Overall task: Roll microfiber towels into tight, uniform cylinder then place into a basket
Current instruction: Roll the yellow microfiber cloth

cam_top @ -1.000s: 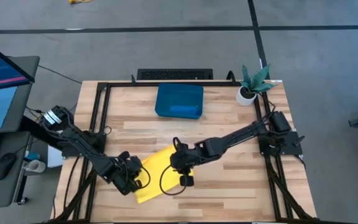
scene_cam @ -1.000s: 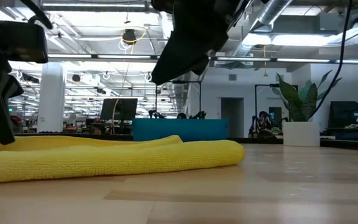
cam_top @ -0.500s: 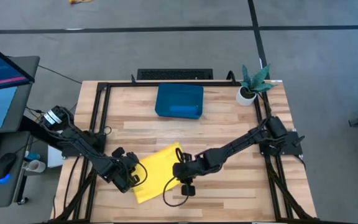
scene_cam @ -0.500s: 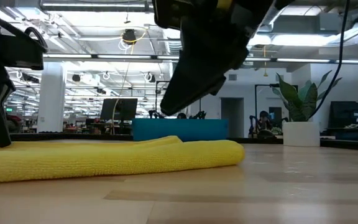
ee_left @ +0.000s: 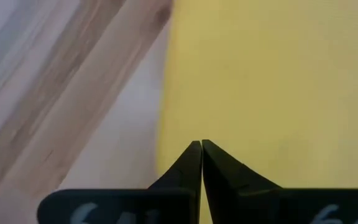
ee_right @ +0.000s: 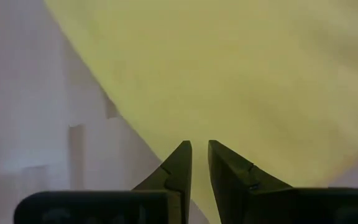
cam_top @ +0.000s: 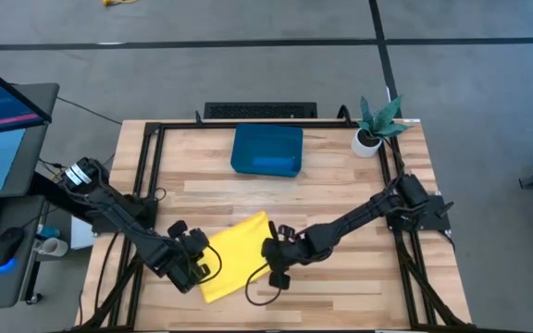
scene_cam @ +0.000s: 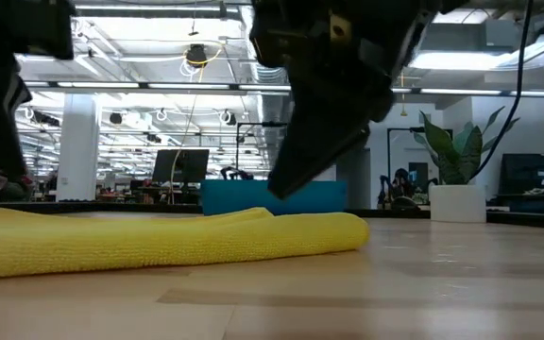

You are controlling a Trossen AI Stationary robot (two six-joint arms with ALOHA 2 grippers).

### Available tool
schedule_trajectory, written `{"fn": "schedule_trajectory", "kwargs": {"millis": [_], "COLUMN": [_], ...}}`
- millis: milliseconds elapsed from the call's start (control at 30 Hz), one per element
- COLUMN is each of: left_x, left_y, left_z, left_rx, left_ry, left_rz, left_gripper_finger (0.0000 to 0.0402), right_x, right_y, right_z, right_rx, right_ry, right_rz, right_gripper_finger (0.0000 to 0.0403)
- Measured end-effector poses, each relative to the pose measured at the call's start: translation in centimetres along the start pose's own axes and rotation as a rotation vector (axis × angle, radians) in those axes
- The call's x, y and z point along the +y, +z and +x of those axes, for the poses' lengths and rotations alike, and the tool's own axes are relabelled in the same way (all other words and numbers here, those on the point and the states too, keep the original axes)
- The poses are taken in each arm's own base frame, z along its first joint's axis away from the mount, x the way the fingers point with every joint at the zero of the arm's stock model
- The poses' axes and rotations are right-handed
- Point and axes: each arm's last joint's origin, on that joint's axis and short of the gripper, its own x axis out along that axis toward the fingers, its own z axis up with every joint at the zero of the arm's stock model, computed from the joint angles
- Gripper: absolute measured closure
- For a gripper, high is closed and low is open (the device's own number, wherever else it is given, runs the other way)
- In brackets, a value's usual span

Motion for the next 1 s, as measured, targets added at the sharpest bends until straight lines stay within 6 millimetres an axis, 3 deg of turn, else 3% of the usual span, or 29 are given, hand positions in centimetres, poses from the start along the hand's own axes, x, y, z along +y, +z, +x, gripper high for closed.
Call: {"fn": "schedule_trajectory", "kwargs": {"millis": [467, 867, 1000], "left_x": [-1.9, -2.3, -2.3], "left_y": [0.8, 2.0, 2.0], "left_z": [-0.3, -0.1, -0.1], "left_rx": [-0.158, -0.24, -0.24], "left_ry": [-0.147, -0.167, -0.167], "left_rz": [0.025, 0.035, 0.034], "left_gripper_finger": [0.0397, 0.0397, 0.0397], "right_x": [-1.6, -5.4, -7.5], "right_y": [-2.5, -2.1, -1.9], "right_z": [0.8, 0.6, 0.5], "right_rx": [0.123, 0.235, 0.244], "right_ry": [-0.094, -0.235, -0.379], "right_rz": [0.068, 0.067, 0.044], "right_gripper_finger": [0.0328, 0.0328, 0.0328]}}
